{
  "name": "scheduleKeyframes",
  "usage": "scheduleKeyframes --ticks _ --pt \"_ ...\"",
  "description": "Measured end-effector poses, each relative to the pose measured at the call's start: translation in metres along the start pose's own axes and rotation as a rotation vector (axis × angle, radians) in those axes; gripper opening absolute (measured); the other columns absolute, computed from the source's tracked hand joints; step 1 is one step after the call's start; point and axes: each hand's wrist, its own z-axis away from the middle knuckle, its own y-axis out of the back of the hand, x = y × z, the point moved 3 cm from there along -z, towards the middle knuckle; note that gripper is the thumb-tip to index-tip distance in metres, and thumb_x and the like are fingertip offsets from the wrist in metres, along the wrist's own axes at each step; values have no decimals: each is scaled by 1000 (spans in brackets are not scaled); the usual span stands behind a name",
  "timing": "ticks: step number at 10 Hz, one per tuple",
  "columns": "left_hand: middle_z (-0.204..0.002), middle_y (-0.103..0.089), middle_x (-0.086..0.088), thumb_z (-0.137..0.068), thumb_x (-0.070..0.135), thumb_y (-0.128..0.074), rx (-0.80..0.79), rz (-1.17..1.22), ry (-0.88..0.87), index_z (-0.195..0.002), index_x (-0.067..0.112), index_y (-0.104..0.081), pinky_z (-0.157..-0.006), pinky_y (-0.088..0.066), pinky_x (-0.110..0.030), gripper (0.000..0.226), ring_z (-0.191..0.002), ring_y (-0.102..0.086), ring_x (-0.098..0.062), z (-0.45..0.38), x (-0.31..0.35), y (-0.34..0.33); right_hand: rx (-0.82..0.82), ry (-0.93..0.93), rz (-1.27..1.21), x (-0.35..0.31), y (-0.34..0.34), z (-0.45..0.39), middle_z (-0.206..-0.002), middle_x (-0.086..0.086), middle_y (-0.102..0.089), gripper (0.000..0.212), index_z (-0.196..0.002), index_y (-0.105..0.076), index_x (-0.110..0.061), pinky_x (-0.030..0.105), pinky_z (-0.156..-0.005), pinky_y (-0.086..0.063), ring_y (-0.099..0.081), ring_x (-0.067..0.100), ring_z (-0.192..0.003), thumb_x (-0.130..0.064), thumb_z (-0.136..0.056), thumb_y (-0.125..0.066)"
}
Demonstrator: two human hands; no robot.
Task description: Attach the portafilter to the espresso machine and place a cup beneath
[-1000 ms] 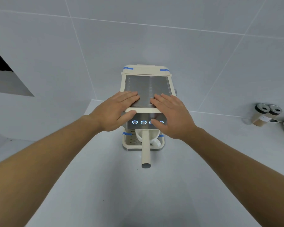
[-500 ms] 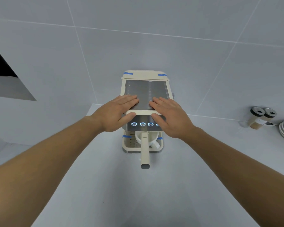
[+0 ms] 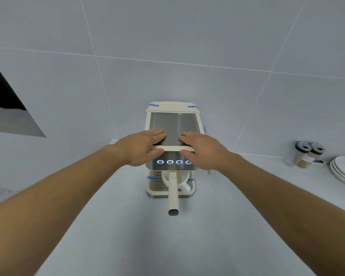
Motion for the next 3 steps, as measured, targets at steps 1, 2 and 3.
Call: scheduleKeyframes --ticks 1,2,3 --pt "-162 -26 4 -97 44 -45 -45 19 22 -152 21 -30 -118 -25 -37 62 -148 -24 -15 0 3 11 -71 -53 46 -2 8 -2 -109 5 -64 28 -110 -62 -11 43 -83 -52 -59 26 -98 -31 -92 -51" --pt "-127 -60 1 -93 41 -51 -62 5 -6 -129 20 -56 -98 -46 -43 42 -119 -55 -24 -4 10 26 -151 -85 53 -2 24 -7 -91 4 -65 23 -93 -64 -13 33 -67 -49 -59 25 -84 -31 -91 -52" --pt "-107 -61 13 -90 48 -54 -60 9 9 -124 32 -61 -88 -49 -36 38 -100 -58 -13 -8 12 43 -200 -112 85 1 43 -14 -86 2 -65 23 -92 -66 -13 29 -61 -43 -57 24 -85 -32 -92 -52"
